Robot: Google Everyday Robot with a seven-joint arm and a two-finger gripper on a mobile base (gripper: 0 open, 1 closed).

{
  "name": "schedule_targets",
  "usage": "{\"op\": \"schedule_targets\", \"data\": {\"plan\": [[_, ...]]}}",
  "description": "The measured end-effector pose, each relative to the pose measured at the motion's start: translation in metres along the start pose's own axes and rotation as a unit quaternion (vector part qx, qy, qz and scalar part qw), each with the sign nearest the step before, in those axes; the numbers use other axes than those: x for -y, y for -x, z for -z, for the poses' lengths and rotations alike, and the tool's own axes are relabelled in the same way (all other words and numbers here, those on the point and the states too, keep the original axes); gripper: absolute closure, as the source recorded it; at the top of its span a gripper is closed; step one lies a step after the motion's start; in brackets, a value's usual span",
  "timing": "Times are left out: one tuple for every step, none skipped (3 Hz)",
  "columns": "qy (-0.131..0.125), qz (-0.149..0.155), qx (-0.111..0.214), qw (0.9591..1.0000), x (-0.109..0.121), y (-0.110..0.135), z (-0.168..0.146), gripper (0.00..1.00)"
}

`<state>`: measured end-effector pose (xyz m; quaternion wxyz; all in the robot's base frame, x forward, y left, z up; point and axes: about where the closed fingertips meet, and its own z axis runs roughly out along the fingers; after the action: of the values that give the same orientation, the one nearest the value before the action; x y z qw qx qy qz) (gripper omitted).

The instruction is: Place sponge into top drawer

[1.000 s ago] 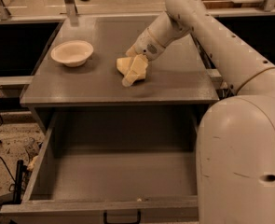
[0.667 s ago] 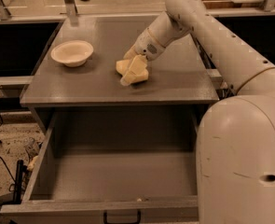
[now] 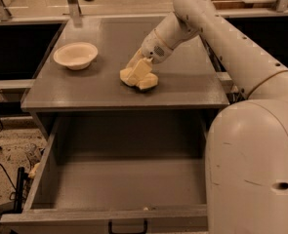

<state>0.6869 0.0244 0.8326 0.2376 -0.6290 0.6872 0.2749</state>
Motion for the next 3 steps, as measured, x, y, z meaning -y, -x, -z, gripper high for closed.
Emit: {"op": "schedule_targets", "data": {"plan": [[0.0, 0.0, 0.0, 1.0, 0.0, 0.0, 0.0, 1.0], [0.0, 0.0, 0.0, 1.0, 0.0, 0.0, -0.0001, 1.0], [0.012, -0.016, -0.006, 0.9998, 0.0011, 0.0055, -0.0009, 1.0]]}}
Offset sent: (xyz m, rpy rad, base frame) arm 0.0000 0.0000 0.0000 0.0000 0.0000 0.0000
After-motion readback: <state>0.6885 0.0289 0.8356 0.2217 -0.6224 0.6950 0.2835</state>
